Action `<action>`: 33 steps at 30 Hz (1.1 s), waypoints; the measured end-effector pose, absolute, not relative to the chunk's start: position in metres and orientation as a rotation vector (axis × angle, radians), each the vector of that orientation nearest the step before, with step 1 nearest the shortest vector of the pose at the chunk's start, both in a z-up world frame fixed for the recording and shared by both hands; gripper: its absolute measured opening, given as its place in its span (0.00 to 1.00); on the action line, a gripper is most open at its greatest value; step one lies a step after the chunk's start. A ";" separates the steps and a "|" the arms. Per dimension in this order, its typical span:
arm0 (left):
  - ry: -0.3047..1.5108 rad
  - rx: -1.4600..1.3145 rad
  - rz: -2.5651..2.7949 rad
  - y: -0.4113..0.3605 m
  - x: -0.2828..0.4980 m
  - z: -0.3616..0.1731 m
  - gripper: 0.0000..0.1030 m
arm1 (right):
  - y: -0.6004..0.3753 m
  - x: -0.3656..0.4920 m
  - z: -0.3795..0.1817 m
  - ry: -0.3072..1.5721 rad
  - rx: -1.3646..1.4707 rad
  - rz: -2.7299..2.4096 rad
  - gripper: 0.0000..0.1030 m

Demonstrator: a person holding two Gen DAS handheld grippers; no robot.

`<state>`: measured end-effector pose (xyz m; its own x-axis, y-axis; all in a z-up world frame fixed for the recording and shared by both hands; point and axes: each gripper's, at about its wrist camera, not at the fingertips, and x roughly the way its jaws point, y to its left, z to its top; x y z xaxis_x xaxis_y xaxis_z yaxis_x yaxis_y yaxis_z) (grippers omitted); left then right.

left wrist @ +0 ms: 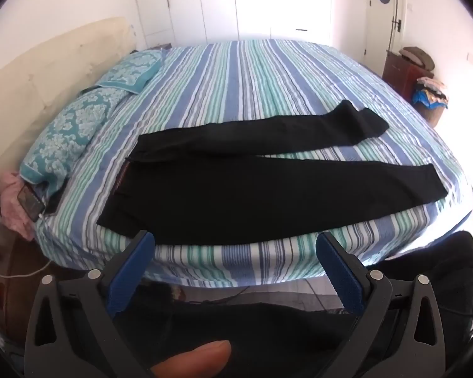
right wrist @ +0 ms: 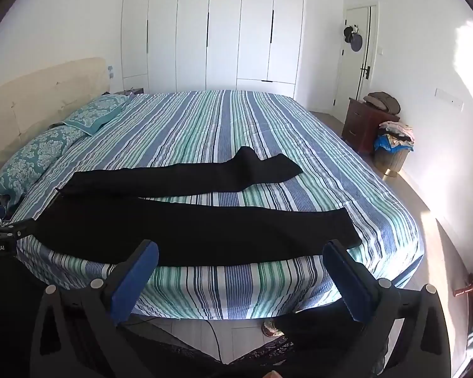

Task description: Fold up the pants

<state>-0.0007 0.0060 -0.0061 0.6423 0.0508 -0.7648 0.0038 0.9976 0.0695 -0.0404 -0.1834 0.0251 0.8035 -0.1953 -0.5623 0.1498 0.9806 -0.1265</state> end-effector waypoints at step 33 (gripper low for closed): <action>0.868 0.111 -0.002 -0.013 -0.006 -0.004 0.99 | -0.175 -0.045 0.024 0.644 -0.099 -0.180 1.00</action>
